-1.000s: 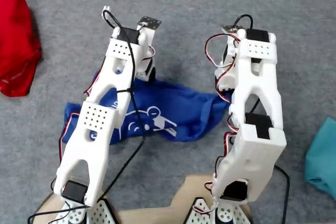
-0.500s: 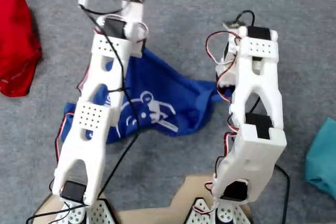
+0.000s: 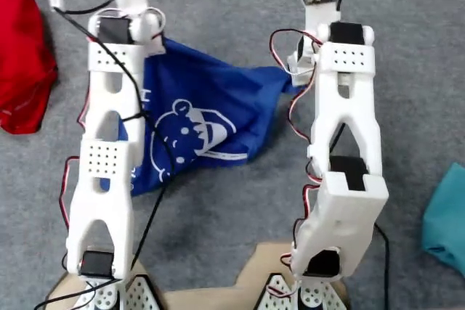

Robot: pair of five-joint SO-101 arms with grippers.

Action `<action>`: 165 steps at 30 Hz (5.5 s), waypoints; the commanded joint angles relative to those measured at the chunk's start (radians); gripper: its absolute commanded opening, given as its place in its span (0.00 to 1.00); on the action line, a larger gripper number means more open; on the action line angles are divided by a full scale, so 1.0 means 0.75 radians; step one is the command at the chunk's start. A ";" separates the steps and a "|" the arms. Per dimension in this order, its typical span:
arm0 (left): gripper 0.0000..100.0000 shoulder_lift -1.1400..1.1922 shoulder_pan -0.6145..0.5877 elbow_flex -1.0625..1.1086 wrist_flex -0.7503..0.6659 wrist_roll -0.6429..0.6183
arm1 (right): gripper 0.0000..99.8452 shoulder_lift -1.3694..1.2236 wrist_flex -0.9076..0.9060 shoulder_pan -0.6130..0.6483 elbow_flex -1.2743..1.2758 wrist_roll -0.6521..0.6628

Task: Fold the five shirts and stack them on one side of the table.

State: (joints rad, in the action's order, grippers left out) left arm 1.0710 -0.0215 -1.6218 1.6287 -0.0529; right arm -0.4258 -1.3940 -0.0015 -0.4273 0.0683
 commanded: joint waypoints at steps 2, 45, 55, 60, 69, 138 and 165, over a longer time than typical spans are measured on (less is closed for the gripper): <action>0.02 -0.105 -0.151 -0.061 -0.029 -0.025 | 0.00 0.005 0.133 0.017 -0.071 -0.014; 0.02 -0.093 -0.331 0.231 0.174 0.256 | 0.34 -0.760 -0.164 0.733 -0.789 -0.585; 0.02 -0.093 -0.331 0.233 0.174 0.256 | 0.01 -0.995 -0.448 0.654 -1.282 -0.432; 0.02 -0.093 -0.329 0.235 0.174 0.256 | 0.00 -1.040 -0.524 0.586 -1.374 -0.436; 0.02 -0.179 -0.268 0.661 0.178 0.511 | 0.00 -0.719 -0.526 0.539 -1.014 -0.348; 0.23 -1.073 -0.037 1.937 0.110 0.493 | 0.34 0.909 -0.458 0.038 0.907 0.307; 0.22 -0.605 -0.086 1.714 0.113 0.278 | 0.34 -0.353 -0.278 0.283 -0.279 -0.117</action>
State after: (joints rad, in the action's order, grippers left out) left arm 0.6183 -0.1197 -0.2900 1.6932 0.1649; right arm -0.6022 -1.5766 0.1918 -0.4672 -0.0038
